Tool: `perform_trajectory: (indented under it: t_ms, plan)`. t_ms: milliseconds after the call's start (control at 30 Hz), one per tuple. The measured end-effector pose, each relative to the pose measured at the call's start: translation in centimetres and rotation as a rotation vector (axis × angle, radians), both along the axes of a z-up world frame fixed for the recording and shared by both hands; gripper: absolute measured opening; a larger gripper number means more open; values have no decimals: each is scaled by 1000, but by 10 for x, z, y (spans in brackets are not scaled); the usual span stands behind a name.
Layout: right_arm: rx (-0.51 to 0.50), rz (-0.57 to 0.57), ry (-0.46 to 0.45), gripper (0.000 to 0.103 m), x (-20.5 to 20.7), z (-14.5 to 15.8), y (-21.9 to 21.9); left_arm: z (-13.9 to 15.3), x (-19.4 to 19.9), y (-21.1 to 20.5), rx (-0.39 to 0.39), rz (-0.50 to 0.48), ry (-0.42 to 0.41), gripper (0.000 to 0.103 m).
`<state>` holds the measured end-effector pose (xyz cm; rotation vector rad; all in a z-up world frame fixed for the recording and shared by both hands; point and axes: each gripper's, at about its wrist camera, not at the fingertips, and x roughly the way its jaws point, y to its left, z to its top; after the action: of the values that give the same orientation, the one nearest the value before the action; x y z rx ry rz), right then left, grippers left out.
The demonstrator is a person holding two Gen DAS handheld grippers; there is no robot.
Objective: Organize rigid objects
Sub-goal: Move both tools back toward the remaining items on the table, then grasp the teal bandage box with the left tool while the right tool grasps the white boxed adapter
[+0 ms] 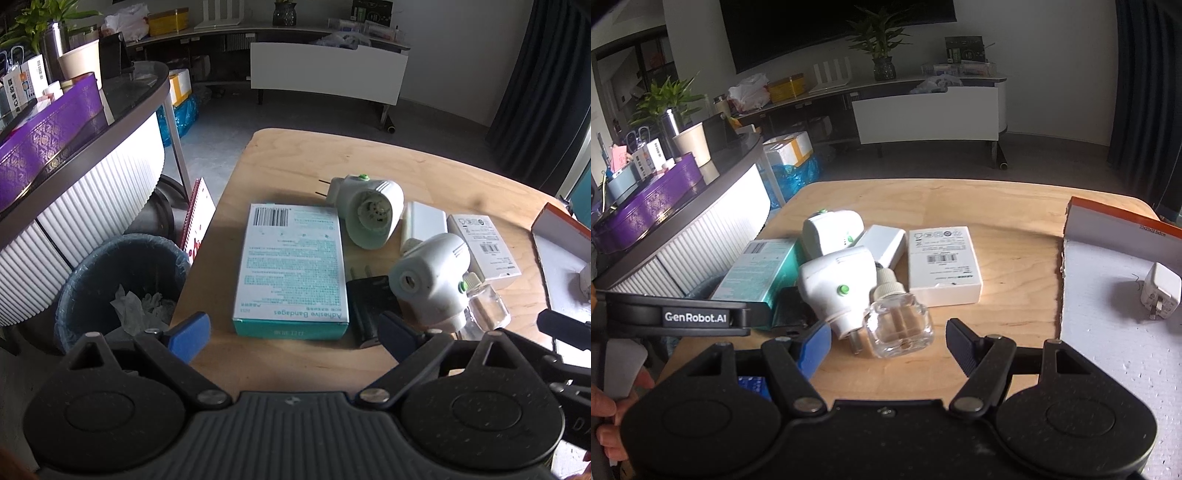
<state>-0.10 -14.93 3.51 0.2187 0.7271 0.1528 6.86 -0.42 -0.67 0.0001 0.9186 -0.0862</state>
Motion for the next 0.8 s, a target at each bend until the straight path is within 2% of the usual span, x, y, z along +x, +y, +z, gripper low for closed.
perform_trajectory:
  t_ms: [800]
  plan:
    - [6,-31,4,82,19,-7,-20,-10,37,-1,6,20,0,103]
